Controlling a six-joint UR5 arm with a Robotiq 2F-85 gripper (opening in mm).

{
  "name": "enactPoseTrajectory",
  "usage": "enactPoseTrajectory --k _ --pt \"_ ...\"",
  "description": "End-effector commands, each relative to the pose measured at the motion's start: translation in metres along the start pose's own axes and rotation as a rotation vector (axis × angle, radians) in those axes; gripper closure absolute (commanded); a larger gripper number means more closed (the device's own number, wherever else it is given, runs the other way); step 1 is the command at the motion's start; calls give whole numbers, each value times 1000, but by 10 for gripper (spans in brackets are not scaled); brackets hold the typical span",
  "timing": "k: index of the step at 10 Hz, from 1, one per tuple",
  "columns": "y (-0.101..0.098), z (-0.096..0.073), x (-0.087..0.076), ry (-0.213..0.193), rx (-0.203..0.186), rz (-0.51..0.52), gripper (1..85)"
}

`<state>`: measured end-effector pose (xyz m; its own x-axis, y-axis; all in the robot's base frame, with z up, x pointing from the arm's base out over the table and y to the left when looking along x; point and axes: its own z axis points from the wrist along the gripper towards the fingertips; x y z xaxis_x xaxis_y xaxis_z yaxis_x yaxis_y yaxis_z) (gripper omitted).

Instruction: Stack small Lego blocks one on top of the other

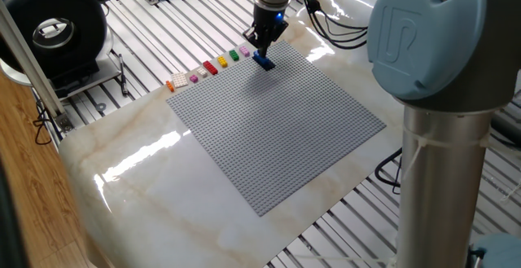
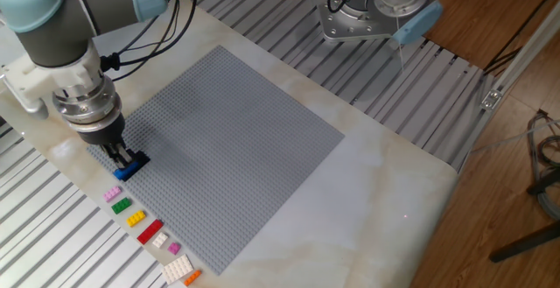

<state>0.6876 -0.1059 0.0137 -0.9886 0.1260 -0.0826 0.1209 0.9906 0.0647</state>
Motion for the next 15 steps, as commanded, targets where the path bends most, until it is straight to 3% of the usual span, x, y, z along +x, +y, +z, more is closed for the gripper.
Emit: enactPoseTrajectory --k 1,3,8,11,13,15 --pt "8 1 7 -3 -2 24 847" --pt "7 1 3 -10 -19 16 847" --pt "-1 0 -2 -12 -10 3 847" --pt "-11 -8 7 16 26 -7 847" --pt "-21 -20 21 88 89 5 847" --pt "-19 -25 20 105 121 8 847"
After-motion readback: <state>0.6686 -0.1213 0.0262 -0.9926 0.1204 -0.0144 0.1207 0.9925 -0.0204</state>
